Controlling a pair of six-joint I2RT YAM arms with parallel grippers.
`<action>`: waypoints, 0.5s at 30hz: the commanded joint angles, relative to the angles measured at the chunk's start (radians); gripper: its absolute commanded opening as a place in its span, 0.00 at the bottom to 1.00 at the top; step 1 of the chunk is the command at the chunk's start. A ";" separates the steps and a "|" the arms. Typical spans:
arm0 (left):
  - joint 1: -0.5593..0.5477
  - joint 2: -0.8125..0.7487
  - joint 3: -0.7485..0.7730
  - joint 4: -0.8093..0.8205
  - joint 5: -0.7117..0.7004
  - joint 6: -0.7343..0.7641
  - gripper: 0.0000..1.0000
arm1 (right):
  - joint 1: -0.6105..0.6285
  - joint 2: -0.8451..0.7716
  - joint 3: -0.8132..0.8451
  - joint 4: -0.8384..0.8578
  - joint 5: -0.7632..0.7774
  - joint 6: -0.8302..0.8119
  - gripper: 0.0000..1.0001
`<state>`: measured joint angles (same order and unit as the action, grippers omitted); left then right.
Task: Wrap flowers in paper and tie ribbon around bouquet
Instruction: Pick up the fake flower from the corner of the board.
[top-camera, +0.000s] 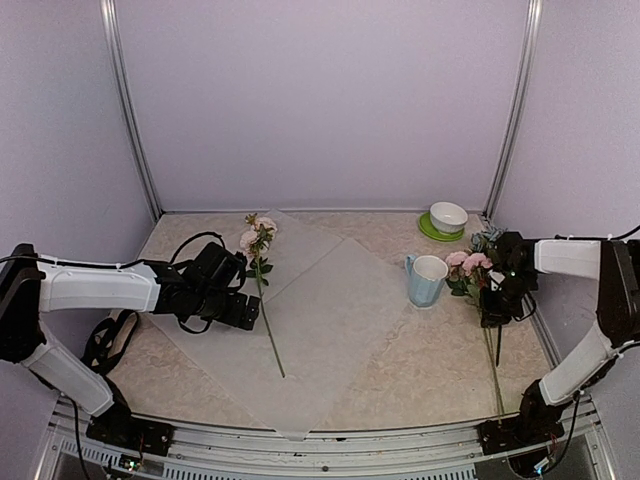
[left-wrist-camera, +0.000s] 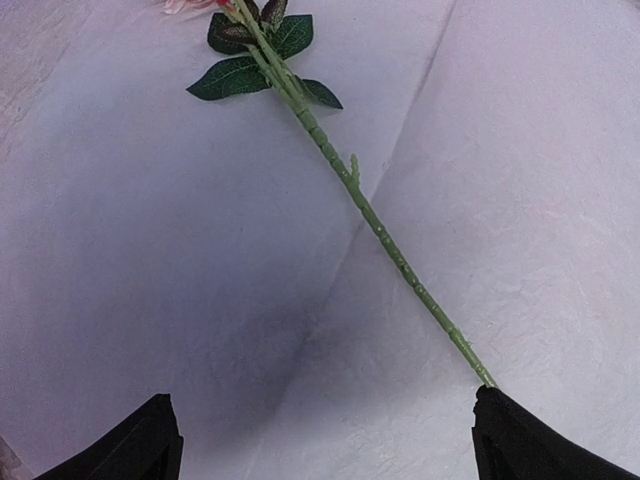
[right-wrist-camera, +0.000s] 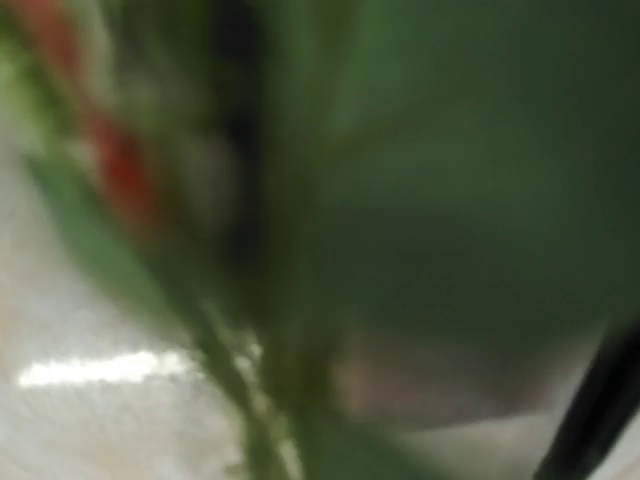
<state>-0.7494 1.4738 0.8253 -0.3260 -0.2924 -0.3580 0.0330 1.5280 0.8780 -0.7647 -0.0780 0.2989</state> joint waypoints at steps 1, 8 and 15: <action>-0.008 0.001 0.020 -0.004 0.000 0.004 0.99 | 0.001 -0.040 0.029 -0.001 0.019 0.008 0.03; -0.016 0.015 0.037 -0.007 -0.010 0.008 0.99 | 0.007 -0.109 0.172 -0.145 0.053 -0.013 0.03; -0.020 0.022 0.063 -0.018 -0.016 0.018 0.99 | 0.026 -0.159 0.302 -0.262 0.114 -0.022 0.00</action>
<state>-0.7605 1.4891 0.8539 -0.3332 -0.2951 -0.3542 0.0418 1.4128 1.0950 -0.9321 -0.0162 0.2943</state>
